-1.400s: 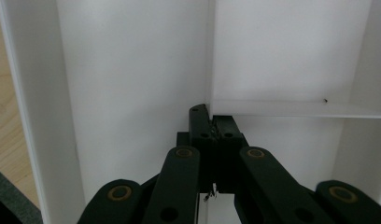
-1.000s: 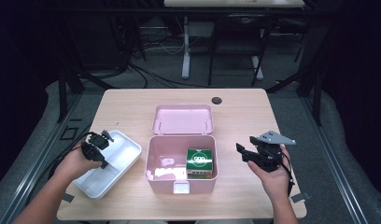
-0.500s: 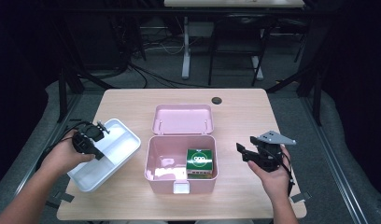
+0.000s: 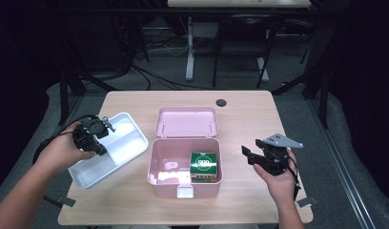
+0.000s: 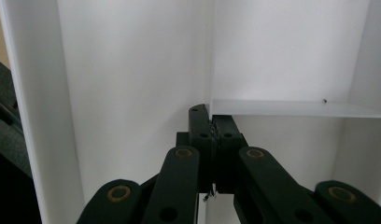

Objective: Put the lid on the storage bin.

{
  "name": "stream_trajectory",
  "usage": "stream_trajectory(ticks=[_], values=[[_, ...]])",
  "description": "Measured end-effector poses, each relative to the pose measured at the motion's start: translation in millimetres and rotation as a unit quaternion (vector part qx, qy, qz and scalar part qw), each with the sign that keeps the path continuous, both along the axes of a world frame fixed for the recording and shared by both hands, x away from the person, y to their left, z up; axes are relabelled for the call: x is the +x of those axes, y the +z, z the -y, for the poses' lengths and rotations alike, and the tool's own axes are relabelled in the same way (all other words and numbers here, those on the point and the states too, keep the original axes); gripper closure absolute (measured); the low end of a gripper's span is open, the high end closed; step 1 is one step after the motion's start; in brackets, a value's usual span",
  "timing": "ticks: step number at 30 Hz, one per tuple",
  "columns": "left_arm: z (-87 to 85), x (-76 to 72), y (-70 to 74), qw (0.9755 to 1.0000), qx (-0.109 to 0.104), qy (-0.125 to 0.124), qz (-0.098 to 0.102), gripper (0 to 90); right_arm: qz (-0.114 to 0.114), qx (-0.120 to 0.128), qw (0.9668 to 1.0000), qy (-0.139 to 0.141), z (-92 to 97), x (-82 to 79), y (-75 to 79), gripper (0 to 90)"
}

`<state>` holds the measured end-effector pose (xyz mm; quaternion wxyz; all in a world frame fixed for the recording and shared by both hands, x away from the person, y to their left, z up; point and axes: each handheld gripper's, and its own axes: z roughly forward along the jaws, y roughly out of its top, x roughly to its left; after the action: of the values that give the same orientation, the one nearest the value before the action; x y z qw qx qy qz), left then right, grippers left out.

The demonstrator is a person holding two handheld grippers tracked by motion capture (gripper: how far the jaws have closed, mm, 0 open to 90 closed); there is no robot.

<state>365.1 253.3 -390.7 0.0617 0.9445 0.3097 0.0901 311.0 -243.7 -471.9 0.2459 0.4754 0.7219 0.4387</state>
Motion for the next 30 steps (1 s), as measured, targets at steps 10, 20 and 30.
stream_trajectory(ticks=[10,20,30], values=[[16.4,-1.4,23.2,0.9991,-0.006,-0.039,0.012,89.1,0.0,0.002,1.0,-0.001,-0.4,0.0,-0.1,39.2],[43.4,0.3,33.4,0.9965,-0.005,-0.082,0.015,89.1,-0.001,0.001,1.0,-0.002,-1.2,0.6,-0.6,39.2],[78.7,0.7,37.2,0.9913,-0.007,-0.131,0.016,89.1,0.001,0.003,1.0,-0.002,-0.2,0.3,-0.2,39.2]])
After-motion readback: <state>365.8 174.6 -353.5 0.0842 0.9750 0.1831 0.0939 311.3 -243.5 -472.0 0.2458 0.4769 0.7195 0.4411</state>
